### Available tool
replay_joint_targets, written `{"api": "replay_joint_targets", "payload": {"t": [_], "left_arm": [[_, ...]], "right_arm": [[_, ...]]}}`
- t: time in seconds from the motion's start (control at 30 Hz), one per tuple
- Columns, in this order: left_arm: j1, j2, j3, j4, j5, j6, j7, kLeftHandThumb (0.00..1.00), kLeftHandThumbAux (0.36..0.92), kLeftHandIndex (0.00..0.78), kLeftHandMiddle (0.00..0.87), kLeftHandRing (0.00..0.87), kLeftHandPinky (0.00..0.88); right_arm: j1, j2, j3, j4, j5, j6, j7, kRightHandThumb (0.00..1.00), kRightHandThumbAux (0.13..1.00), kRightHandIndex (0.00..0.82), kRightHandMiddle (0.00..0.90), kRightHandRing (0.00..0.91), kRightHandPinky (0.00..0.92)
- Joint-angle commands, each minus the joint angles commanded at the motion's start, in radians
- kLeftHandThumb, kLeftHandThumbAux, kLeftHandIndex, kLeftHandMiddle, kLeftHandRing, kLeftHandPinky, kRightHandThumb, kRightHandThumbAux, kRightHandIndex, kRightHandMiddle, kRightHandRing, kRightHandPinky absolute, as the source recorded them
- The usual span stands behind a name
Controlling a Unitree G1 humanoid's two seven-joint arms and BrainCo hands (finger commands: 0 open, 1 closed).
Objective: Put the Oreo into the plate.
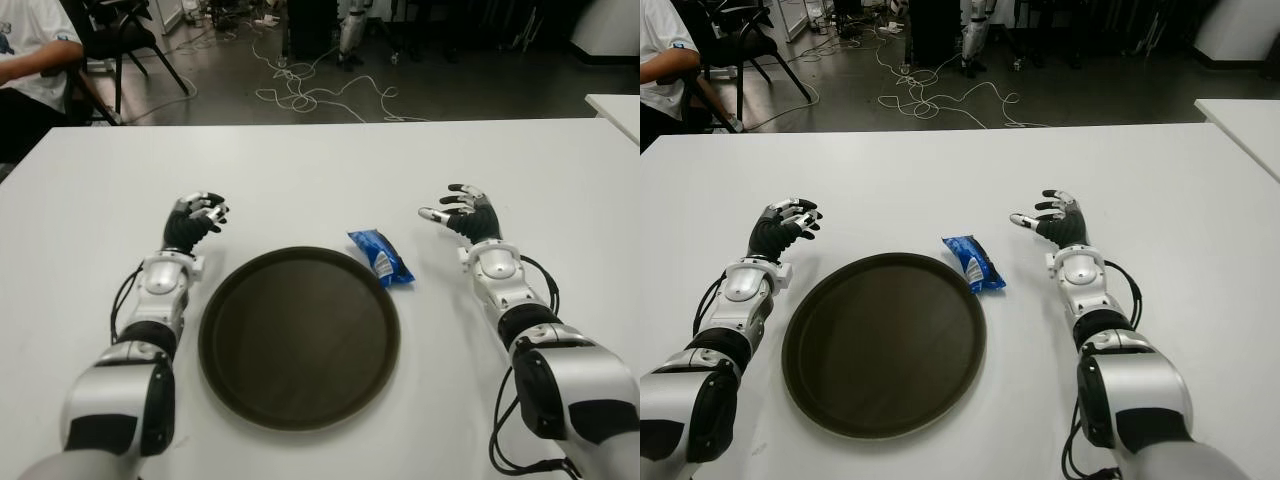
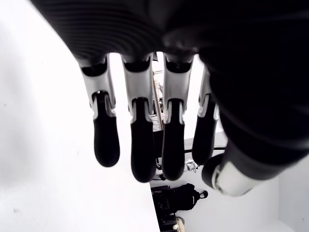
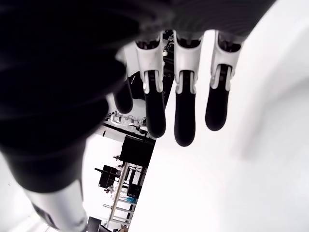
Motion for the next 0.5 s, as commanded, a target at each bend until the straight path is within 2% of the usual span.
{"api": "replay_joint_targets", "payload": {"t": [0.5], "left_arm": [[0.004,0.004,-0.002,0.001,0.001,-0.017,-0.005,0.695,0.713,0.428,0.546,0.562,0.579]], "right_arm": [[-0.001,0.005,-0.020,0.001,0.012,-0.002,0.016,0.000,0.792,0.248,0.366,0.401,0.413]]}}
